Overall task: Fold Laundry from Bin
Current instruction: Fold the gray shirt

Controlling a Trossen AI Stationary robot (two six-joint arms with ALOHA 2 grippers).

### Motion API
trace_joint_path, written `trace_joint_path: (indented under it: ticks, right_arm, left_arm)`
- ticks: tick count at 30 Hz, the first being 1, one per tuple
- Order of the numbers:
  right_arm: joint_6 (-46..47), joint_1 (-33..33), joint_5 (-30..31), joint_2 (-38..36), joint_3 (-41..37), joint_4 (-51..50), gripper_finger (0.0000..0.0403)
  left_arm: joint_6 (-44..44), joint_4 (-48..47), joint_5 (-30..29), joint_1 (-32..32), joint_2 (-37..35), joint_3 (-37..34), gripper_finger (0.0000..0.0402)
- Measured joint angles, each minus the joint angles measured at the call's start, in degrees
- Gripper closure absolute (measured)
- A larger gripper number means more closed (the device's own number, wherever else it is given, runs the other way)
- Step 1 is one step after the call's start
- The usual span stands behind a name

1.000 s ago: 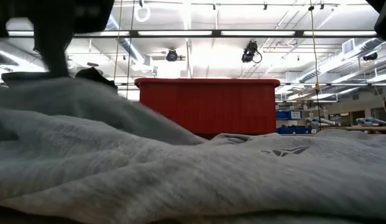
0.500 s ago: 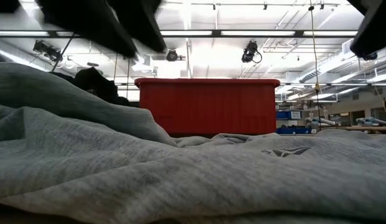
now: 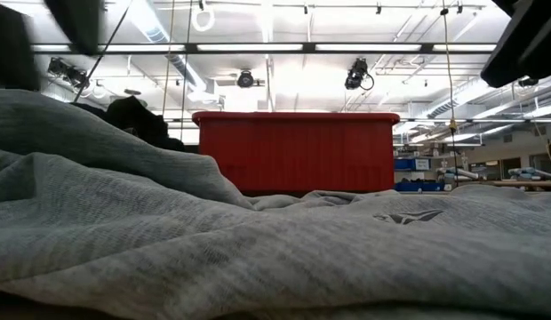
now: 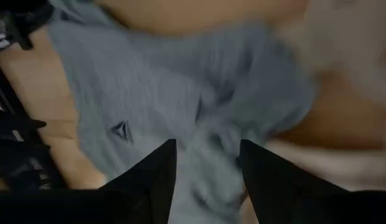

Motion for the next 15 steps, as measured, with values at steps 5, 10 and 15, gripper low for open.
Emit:
trace_joint_path:
  ticks: [5, 10, 15]
  right_arm:
    - [0.0, -0.1, 0.0, 0.0, 0.0, -0.1, 0.0272]
    - [0.4, -0.1, -0.2, 0.0, 0.0, -0.2, 0.0272]
    - [0.3, 0.0, -0.1, 0.0, 0.0, -0.3, 0.0272]
  left_arm:
    - [13.7, -1.0, -3.8, 0.2, 2.6, 0.0, 0.0221]
    - [17.2, -4.2, -6.0, -0.1, 3.4, 0.0, 0.0221]
    - [21.0, -2.2, -5.9, -2.7, 3.4, 0.0, 0.0221]
